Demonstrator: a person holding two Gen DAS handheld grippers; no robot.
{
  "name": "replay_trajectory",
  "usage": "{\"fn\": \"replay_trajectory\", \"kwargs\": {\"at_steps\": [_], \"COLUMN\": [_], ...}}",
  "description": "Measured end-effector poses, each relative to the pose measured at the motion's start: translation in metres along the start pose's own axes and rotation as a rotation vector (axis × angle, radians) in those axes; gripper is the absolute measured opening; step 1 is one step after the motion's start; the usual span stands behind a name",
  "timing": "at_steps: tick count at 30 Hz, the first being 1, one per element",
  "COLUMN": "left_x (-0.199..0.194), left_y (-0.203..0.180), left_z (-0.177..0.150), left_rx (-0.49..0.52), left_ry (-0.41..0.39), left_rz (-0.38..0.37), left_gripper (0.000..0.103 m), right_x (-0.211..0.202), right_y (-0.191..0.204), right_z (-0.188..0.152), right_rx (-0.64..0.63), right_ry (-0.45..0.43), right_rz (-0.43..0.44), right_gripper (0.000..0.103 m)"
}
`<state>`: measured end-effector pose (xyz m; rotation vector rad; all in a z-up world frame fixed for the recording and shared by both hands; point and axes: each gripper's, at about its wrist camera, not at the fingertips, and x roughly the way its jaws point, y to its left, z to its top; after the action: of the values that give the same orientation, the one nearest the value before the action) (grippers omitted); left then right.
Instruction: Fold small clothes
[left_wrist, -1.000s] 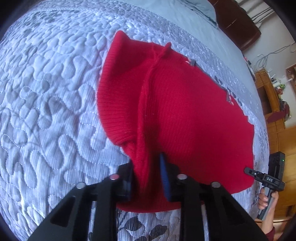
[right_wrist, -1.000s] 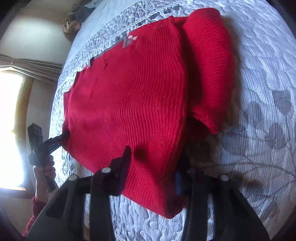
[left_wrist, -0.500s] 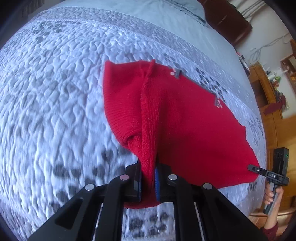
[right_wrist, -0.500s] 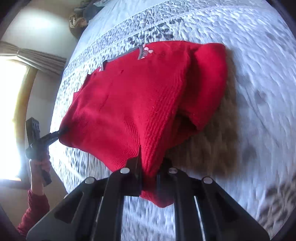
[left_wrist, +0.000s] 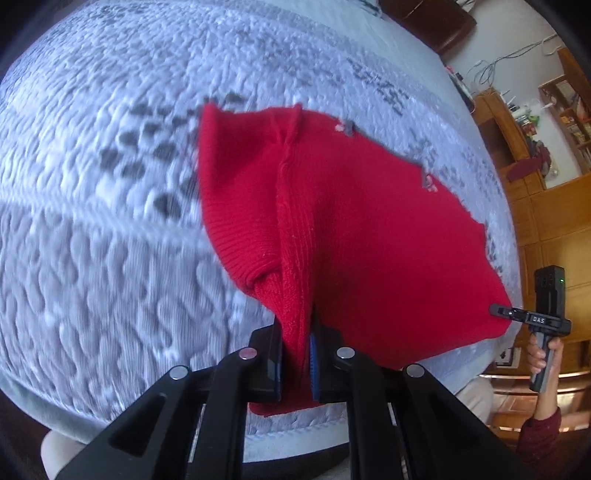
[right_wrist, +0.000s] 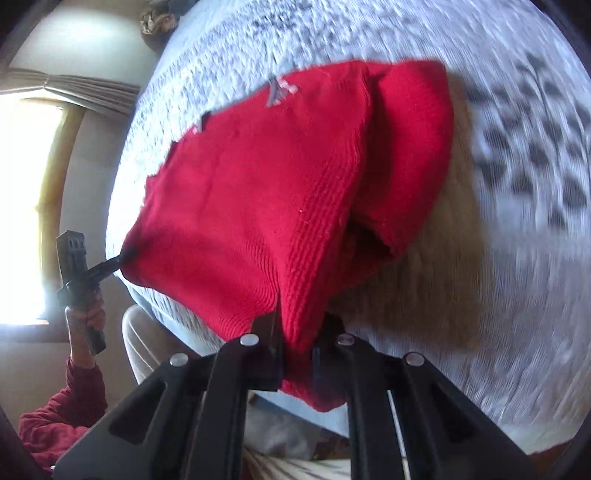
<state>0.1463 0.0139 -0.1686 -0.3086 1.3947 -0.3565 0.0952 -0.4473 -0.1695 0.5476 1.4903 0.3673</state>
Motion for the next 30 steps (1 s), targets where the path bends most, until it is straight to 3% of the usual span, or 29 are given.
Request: {"fn": "replay_trajectory", "kwargs": {"at_steps": [5,10,11,13,16,18,22,24,28,30], "left_x": [0.031,0.029,0.026,0.011,-0.021,-0.040,-0.048,-0.036,0.015,0.036], "left_y": [0.011,0.012,0.011,0.014,0.016,0.013,-0.014,-0.029,-0.050,-0.051], "left_z": [-0.010,-0.015,-0.014,-0.015,-0.008,0.004,0.052,0.075,0.119,0.130], "left_rx": [-0.019,0.003,0.010,0.020,0.073,0.109,0.161,0.197,0.241,0.235], "left_ry": [-0.003,-0.026,-0.015,-0.029,-0.107,-0.163,-0.215,-0.207,-0.152,-0.135], "left_rz": [0.037,0.040,0.044,0.085,0.181,0.225,0.213,0.197,0.262,0.290], "left_gripper": [0.013,0.018,0.024,0.038,0.050,0.050,0.053,0.054,0.054,0.054], "right_x": [0.036,0.038,0.032,0.014,-0.016,-0.041,-0.058,-0.049,-0.019,-0.010], "right_y": [-0.008,-0.007,-0.004,0.002,0.007,0.017,0.039,0.043,0.034,0.021], "right_z": [-0.002,0.004,0.004,-0.005,-0.008,0.003,0.046,0.071,0.117,0.130], "right_rx": [0.001,0.001,-0.012,-0.062,-0.097,-0.112,-0.147,-0.149,-0.122,-0.084], "right_ry": [-0.009,-0.018,-0.019,-0.041,-0.095,-0.152,-0.216,-0.209,-0.184,-0.169], "right_rz": [-0.119,-0.134,-0.145,-0.206,-0.219,-0.183,-0.191,-0.172,-0.259,-0.250], "right_gripper": [0.013,0.018,0.021,0.042,0.045,0.044,0.044,0.044,0.044,0.044]}}
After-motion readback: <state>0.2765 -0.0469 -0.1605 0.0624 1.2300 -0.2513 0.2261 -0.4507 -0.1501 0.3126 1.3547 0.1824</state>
